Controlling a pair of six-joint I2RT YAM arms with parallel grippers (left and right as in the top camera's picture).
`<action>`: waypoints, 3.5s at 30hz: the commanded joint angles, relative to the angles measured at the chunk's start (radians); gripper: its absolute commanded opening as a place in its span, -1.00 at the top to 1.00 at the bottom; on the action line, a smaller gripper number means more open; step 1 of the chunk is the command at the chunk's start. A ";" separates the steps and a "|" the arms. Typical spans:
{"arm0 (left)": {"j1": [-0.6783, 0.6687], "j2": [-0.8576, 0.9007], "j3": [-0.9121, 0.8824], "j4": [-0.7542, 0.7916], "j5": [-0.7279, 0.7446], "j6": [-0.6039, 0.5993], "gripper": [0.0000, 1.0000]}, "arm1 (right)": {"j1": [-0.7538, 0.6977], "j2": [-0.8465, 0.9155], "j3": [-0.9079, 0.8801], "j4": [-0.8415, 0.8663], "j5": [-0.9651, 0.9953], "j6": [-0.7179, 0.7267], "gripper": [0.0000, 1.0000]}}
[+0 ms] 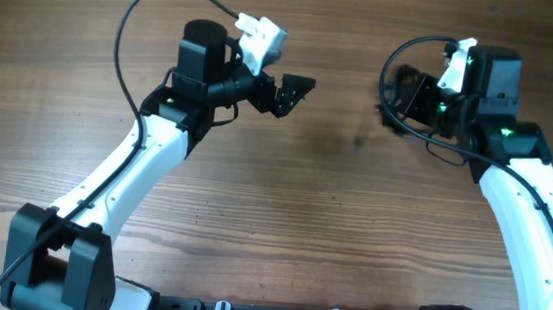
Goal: Untangle cables
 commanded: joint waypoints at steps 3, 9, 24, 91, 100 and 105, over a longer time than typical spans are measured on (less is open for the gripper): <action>0.010 -0.021 0.012 -0.007 -0.028 -0.301 -1.00 | 0.056 -0.016 0.016 0.004 -0.027 0.006 0.91; 0.001 -0.018 0.012 -0.003 0.026 -0.615 -1.00 | 0.111 -0.016 0.016 0.001 -0.027 0.014 0.91; -0.030 0.055 0.012 0.027 0.096 -0.690 -0.89 | 0.207 0.015 0.016 0.002 -0.112 0.013 0.92; 0.244 0.033 0.012 -0.042 0.071 -0.547 0.92 | -0.280 0.015 0.016 -0.163 0.115 0.105 0.92; 0.269 0.005 0.012 -0.109 0.079 -0.538 0.92 | -0.252 0.015 0.016 -0.163 -0.100 -0.050 0.91; 0.271 0.005 0.012 -0.163 0.078 -0.462 0.92 | -0.195 0.015 0.016 -0.177 0.004 -0.034 0.91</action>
